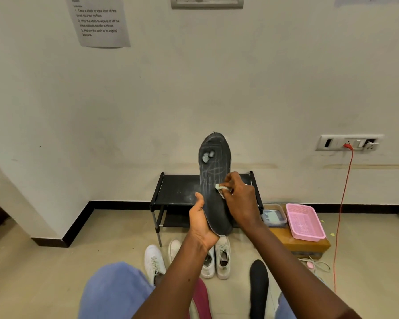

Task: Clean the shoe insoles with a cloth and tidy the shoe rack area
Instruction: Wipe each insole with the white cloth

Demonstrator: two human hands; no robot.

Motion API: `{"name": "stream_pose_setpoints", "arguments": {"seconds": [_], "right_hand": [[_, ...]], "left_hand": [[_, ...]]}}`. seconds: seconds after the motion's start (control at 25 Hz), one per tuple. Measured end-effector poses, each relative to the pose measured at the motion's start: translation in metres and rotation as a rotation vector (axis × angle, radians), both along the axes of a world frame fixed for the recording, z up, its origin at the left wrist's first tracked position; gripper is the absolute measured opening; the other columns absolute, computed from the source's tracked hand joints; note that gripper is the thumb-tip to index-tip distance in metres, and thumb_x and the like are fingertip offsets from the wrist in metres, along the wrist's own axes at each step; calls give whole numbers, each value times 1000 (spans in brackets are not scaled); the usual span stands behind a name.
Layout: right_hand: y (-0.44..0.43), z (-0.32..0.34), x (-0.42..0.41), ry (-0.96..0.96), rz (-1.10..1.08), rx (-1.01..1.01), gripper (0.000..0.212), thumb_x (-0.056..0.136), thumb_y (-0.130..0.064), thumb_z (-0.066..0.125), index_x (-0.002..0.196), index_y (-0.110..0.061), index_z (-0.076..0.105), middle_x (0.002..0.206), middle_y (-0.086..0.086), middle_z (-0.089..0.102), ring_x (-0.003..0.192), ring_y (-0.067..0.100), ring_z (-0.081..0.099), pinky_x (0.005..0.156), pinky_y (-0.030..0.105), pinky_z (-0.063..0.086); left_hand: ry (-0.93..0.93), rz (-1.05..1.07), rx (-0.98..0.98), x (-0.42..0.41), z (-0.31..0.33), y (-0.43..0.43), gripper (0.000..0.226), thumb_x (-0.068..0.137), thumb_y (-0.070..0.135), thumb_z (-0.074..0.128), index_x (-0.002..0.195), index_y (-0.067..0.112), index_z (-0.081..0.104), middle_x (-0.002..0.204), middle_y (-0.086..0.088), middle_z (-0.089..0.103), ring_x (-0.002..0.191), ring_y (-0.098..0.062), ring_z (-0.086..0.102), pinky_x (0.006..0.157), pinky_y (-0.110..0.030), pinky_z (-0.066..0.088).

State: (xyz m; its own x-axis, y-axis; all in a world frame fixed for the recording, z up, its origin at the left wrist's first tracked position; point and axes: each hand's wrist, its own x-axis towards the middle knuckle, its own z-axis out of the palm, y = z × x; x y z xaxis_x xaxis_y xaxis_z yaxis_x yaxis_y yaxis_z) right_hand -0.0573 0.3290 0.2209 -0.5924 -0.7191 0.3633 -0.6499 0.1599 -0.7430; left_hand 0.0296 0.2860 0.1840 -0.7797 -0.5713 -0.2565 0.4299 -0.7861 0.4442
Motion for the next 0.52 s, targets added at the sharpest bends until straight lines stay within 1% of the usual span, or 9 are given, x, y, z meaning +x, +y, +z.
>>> {"name": "stream_pose_setpoints", "arguments": {"seconds": [0.12, 0.16, 0.2, 0.24, 0.28, 0.36, 0.4, 0.44, 0.52], "right_hand": [[2, -3, -1, -5, 43, 38, 15, 88, -10, 60, 102, -10, 55, 96, 7, 69, 80, 10, 60, 67, 14, 44], [5, -6, 3, 2, 74, 64, 16, 88, -10, 60, 103, -11, 55, 97, 6, 69, 80, 8, 59, 66, 11, 44], [9, -11, 8, 13, 111, 89, 17, 88, -10, 60, 104, -11, 55, 97, 5, 69, 80, 7, 59, 66, 11, 46], [12, -17, 13, 28, 150, 105, 17, 88, -10, 60, 104, -12, 56, 98, 5, 69, 83, 8, 61, 69, 14, 50], [15, -24, 18, 45, 180, 116, 17, 88, -9, 59, 104, -13, 56, 98, 6, 68, 86, 11, 63, 73, 21, 54], [18, -32, 24, 66, 204, 141, 16, 88, -10, 58, 103, -14, 56, 97, 8, 68, 89, 16, 64, 77, 31, 55], [17, -34, 23, 67, 203, 153, 16, 88, -10, 58, 103, -14, 56, 96, 8, 68, 89, 17, 64, 78, 32, 55], [15, -34, 21, 67, 199, 162, 16, 87, -9, 58, 103, -12, 56, 96, 8, 68, 90, 18, 64, 79, 32, 54], [7, -32, 17, 89, 187, 175, 17, 87, -9, 59, 104, -10, 56, 97, 8, 68, 91, 19, 64, 80, 31, 54]], "left_hand": [[11, -6, 9, 0, -4, -5, 72, 94, 59, 27, 88, 8, 78, 98, -17, 71, 86, -30, 71, 73, -42, 58], [14, -8, 14, 0, -5, -7, 73, 94, 59, 27, 86, 8, 78, 95, -17, 72, 84, -30, 71, 72, -41, 58], [12, -3, 24, 0, -6, -9, 74, 93, 59, 27, 83, 7, 78, 91, -16, 72, 80, -30, 71, 69, -41, 59], [8, 8, 32, 0, -10, -13, 73, 93, 59, 28, 82, 7, 78, 87, -16, 72, 77, -29, 71, 66, -40, 60], [5, 28, 37, -1, -12, -16, 71, 93, 60, 30, 84, 6, 77, 86, -15, 72, 75, -28, 71, 67, -39, 60], [-11, 67, 38, -3, -19, -21, 68, 92, 62, 31, 98, 7, 71, 91, -13, 69, 79, -27, 69, 77, -39, 56], [-19, 83, 37, -3, -21, -22, 68, 91, 63, 31, 102, 8, 69, 92, -13, 69, 80, -27, 69, 78, -39, 56], [-16, 84, 39, -3, -22, -23, 70, 91, 64, 29, 99, 8, 71, 90, -12, 69, 79, -26, 69, 74, -37, 58], [-12, 48, 48, -2, -23, -24, 75, 91, 65, 26, 85, 9, 76, 85, -13, 71, 75, -26, 71, 64, -36, 59]]}}
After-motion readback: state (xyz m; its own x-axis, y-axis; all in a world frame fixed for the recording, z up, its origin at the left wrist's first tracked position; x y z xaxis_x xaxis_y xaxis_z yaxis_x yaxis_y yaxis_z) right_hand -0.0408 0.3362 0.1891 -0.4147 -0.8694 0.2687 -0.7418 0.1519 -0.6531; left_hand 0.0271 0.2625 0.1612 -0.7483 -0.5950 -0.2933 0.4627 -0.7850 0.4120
